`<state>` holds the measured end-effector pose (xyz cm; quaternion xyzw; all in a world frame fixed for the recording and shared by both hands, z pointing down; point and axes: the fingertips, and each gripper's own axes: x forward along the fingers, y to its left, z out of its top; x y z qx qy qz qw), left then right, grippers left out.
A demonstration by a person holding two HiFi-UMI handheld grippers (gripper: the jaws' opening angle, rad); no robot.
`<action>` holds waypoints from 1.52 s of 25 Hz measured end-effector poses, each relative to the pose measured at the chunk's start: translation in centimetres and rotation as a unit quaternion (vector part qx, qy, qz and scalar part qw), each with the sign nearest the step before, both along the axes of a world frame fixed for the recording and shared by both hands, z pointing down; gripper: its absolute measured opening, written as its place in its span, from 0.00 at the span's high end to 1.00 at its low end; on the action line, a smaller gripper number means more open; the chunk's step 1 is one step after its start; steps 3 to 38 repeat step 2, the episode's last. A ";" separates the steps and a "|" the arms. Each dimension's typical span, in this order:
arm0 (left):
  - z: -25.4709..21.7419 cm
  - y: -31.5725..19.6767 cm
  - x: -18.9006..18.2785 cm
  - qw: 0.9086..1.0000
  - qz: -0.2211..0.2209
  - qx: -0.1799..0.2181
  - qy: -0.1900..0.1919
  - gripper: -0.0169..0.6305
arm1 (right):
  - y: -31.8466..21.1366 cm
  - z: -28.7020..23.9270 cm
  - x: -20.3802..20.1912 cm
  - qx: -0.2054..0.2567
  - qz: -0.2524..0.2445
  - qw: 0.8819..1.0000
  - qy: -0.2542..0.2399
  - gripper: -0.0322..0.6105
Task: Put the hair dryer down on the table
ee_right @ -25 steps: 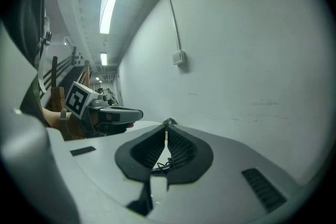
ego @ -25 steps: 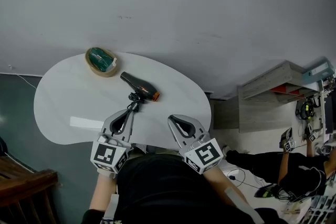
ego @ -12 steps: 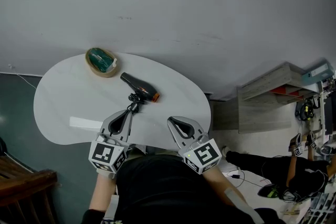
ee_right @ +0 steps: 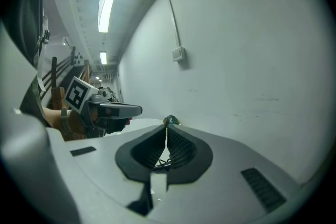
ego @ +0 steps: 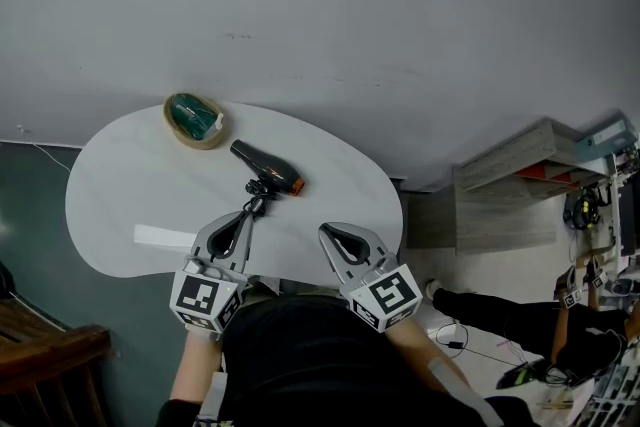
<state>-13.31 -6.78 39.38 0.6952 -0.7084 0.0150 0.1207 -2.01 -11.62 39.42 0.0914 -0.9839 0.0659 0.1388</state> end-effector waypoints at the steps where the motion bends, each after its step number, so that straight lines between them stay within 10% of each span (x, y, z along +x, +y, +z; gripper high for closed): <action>1: 0.0 0.0 0.1 1.000 0.001 -0.002 0.007 0.96 | 0.0 0.0 0.0 0.001 0.000 1.000 0.000 0.92; 38: -0.1 0.1 0.1 1.000 0.001 -0.003 0.014 0.96 | 0.0 0.0 0.0 0.003 -0.001 1.000 0.000 0.92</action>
